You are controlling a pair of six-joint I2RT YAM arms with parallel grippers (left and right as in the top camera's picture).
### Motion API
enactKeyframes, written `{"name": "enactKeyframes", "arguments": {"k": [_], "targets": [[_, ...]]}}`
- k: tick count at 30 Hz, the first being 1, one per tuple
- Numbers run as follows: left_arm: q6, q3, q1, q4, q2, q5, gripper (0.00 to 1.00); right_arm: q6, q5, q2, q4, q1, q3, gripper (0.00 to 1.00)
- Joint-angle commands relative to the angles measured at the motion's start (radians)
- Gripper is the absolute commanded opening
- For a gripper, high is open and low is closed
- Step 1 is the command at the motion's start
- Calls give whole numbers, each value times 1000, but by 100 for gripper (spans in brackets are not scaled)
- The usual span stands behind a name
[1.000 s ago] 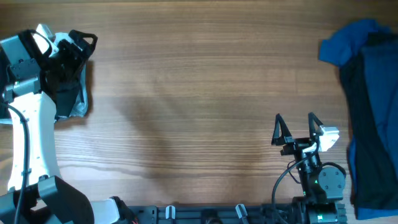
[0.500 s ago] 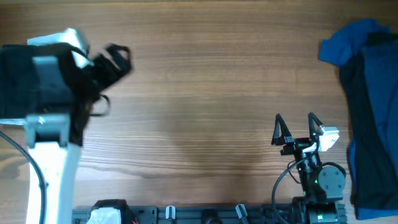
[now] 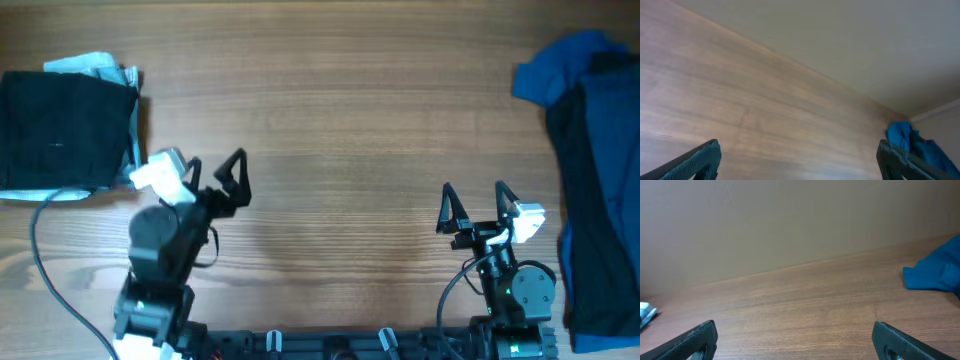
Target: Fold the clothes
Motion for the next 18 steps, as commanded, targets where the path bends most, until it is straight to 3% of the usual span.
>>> {"name": "enactKeyframes", "arguments": {"k": [1,13,18], "targets": [[8,-133,2,24,-117,-14,100,-11,-8,-2,3,4,-1,100],[8,-336,10,12,-402,-18,100,-11,-8,-2,3,4,-1,100],[12,-348,10,-99,-467,-54,100,-11,-8,-2,3,4,-1,100]]}}
